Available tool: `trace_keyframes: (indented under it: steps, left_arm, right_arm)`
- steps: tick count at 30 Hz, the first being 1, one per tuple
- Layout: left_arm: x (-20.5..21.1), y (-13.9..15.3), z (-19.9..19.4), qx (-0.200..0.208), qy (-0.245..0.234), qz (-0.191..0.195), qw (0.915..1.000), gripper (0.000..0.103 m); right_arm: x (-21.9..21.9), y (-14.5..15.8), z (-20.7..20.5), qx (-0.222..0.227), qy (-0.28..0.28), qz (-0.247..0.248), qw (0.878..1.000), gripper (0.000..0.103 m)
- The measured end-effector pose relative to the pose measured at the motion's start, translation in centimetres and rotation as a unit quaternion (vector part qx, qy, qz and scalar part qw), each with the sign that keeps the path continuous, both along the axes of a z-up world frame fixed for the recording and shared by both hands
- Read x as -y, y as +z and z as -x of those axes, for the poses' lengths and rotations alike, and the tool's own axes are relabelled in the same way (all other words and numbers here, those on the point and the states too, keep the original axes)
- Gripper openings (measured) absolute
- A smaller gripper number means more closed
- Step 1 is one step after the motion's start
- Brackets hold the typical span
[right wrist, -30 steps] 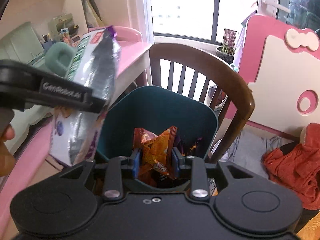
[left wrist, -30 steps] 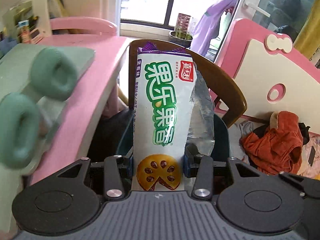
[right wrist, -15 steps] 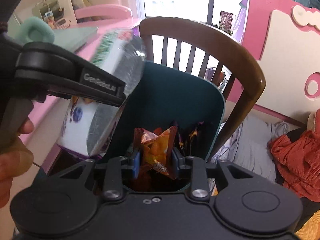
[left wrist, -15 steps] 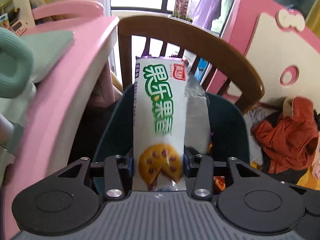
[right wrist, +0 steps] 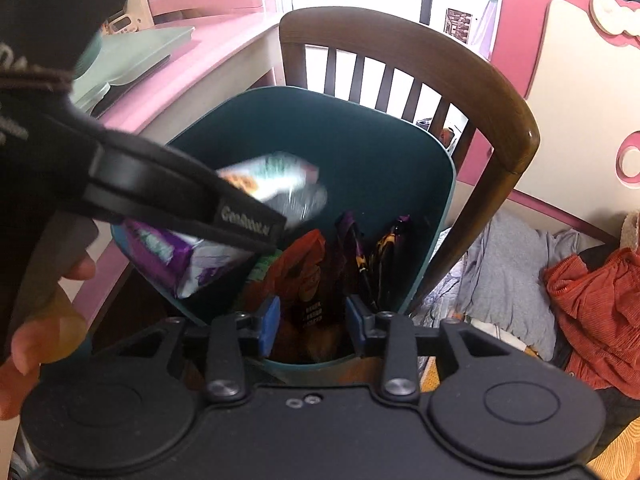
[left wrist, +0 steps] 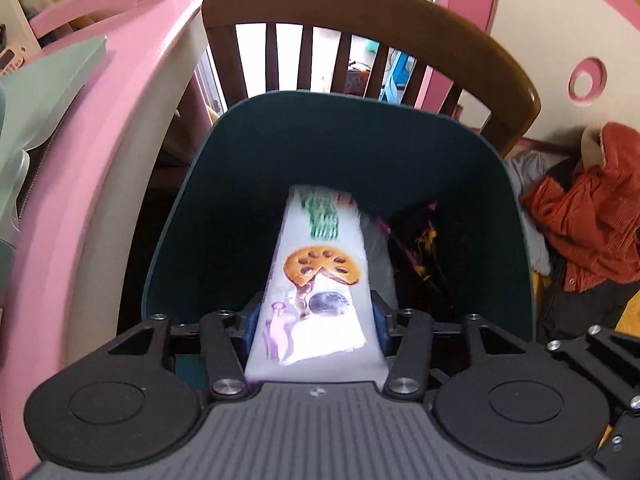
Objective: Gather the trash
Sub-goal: 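Open both tools to drop the packet and wrapper into the wastebasket, then lower both tools back down to the trash under the chair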
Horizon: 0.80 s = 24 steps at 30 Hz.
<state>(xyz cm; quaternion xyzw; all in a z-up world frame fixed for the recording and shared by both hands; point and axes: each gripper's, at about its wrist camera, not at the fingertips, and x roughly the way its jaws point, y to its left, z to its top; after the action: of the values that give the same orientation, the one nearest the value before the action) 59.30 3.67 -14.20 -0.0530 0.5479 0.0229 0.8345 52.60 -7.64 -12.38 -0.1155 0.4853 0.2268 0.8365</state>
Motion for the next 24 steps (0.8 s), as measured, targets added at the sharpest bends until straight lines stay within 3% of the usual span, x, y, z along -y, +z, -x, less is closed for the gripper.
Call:
trace_keyframes:
  steps: [8, 24]
  left_arm:
    - [-0.2, 0.2, 1.4, 0.011, -0.001, -0.003, 0.9999, 0.067]
    - [-1.1, 4.3, 7.6, 0.052, -0.015, -0.002, 0.9985, 0.068]
  right_arm:
    - [0.2, 1.0, 0.8, 0.006, 0.0, -0.014, 1.0, 0.048]
    - [0.2, 4.5, 5.4, 0.028, 0.03, -0.047, 0.998, 0.055]
